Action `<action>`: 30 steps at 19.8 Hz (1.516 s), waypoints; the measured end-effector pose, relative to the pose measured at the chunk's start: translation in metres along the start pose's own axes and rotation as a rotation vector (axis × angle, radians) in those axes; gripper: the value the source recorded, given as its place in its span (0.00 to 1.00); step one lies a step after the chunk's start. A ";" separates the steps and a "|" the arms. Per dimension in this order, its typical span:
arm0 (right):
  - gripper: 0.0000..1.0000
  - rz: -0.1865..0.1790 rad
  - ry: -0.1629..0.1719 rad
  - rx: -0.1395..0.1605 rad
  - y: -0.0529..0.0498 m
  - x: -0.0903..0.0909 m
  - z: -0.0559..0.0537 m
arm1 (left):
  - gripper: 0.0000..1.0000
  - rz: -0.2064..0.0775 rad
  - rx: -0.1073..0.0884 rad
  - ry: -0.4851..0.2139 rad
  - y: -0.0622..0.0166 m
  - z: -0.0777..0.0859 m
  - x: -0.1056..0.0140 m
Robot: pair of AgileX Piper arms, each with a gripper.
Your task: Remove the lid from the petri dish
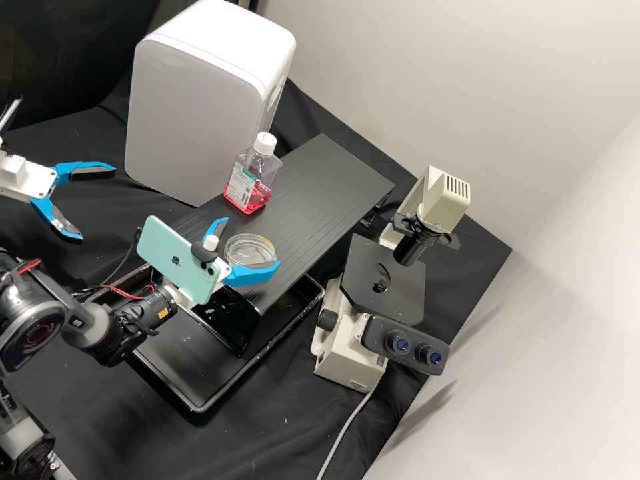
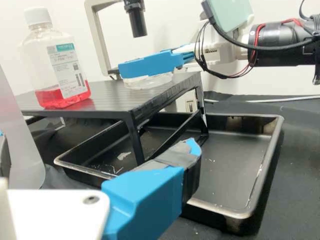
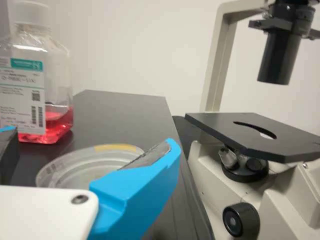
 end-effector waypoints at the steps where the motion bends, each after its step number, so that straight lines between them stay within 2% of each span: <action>1: 1.00 -0.004 -0.014 0.003 -0.002 -0.002 0.002 | 1.00 0.000 0.000 0.000 0.0000 0.000 0.000; 4: 1.00 -0.020 -0.039 0.006 -0.006 -0.003 0.007 | 1.00 0.000 0.000 0.000 0.0000 0.000 0.000; 7: 1.00 -0.032 -0.044 -0.007 -0.010 -0.002 0.007 | 1.00 0.000 0.000 0.000 0.0000 0.000 0.000; 15: 1.00 -0.037 -0.043 -0.012 -0.011 -0.002 0.007 | 1.00 0.000 0.000 0.000 0.0000 0.000 0.000; 19: 1.00 -0.028 -0.049 -0.049 -0.011 -0.002 0.005 | 1.00 0.000 0.000 0.000 0.0000 0.000 0.000; 23: 1.00 -0.011 -0.059 -0.056 -0.010 -0.003 0.005 | 1.00 0.000 0.000 0.000 0.0000 0.000 0.000; 30: 1.00 -0.018 -0.053 -0.074 -0.012 -0.003 0.002 | 1.00 0.000 0.000 0.000 0.0000 0.000 0.000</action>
